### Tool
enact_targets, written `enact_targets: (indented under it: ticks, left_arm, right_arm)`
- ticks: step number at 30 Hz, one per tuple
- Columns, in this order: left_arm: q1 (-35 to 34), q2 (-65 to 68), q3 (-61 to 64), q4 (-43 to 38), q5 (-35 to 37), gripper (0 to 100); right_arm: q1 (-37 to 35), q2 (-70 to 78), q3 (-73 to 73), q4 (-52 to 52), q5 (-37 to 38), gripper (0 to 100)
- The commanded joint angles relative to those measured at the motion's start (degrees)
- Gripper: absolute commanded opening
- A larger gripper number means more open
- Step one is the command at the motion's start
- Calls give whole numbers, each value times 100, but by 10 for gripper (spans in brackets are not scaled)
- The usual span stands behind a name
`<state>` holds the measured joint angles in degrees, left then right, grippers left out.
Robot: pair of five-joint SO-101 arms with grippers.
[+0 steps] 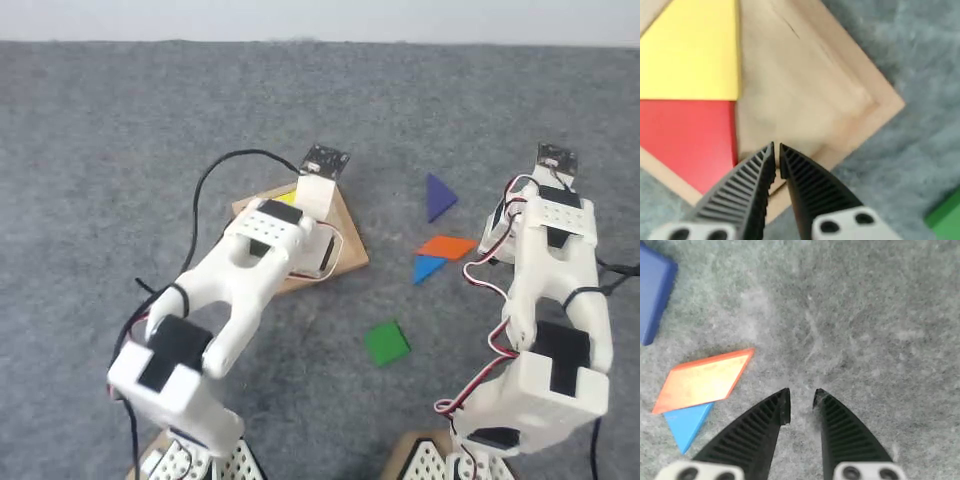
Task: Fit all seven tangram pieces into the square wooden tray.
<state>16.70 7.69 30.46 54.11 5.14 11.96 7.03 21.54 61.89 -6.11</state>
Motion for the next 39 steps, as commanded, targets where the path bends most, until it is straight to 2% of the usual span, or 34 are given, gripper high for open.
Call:
enact_targets:
  ticks: [1,12,16,23,31,35,39]
  left_arm:
    - [0,-589,224,35,-316,13]
    - [-114,-1451,1051,44,-352,13]
    - [-114,-1644,1191,35,-589,13]
    - [-141,-1512,1235,-308,-615,14]
    - [-141,-1556,1209,-290,-589,15]
    - [-141,-2321,1613,-334,-607,13]
    - [-281,-4026,2563,-633,-615,13]
  right_arm:
    - [-22,-31,-53,-92,114,95]
    - [-22,-31,-53,-92,114,95]
    - [-22,-31,-53,-92,114,95]
    - [-22,-31,-53,-92,114,95]
    - [-22,-31,-53,-92,114,95]
    - [-22,-31,-53,-92,114,95]
    - [-57,-31,-44,-92,299,95]
